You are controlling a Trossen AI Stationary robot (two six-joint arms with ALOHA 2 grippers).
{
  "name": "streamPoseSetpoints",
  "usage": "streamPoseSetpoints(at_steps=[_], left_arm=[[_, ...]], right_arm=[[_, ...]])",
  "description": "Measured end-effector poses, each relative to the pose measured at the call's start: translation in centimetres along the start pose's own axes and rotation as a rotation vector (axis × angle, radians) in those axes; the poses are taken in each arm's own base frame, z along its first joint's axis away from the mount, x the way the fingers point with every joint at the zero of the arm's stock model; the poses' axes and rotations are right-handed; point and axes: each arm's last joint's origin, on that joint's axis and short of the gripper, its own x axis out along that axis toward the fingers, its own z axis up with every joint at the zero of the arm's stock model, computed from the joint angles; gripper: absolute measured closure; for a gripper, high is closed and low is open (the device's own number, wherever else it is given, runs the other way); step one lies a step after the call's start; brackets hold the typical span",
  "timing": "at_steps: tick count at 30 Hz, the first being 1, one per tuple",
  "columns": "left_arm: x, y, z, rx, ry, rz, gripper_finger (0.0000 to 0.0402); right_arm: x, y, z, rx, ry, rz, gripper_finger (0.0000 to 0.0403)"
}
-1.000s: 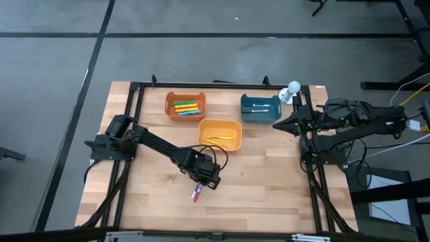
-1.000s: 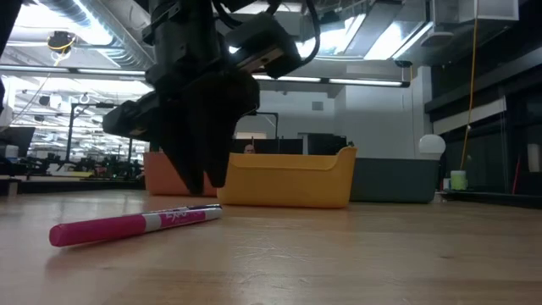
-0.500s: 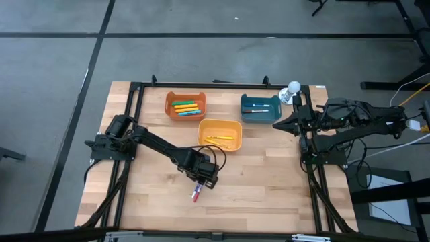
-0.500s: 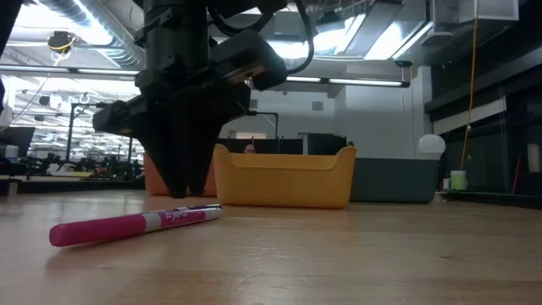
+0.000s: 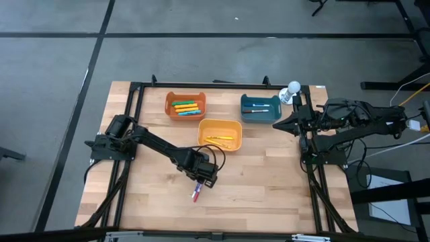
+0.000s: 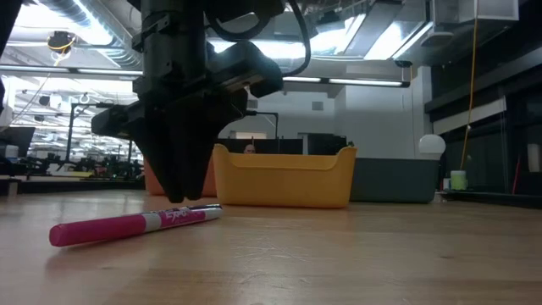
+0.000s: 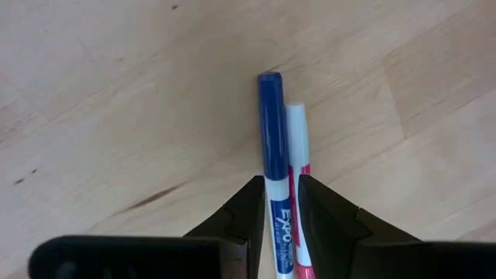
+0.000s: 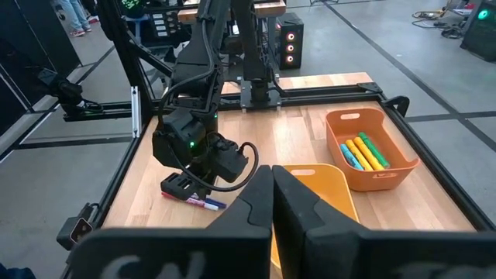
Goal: Pick & Place Markers
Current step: Put the blue marker pen into the blue bin
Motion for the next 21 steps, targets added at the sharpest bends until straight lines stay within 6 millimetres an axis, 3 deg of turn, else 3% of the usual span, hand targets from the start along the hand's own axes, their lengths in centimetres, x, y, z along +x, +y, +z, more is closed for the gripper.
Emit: streamPoseSetpoints(at_steps=[21], left_arm=[[0.03,0.06,0.18,-0.006,-0.002,0.001,0.0327]], right_arm=[[-0.01,0.0,0.0,0.0,0.0,0.0,0.0396]])
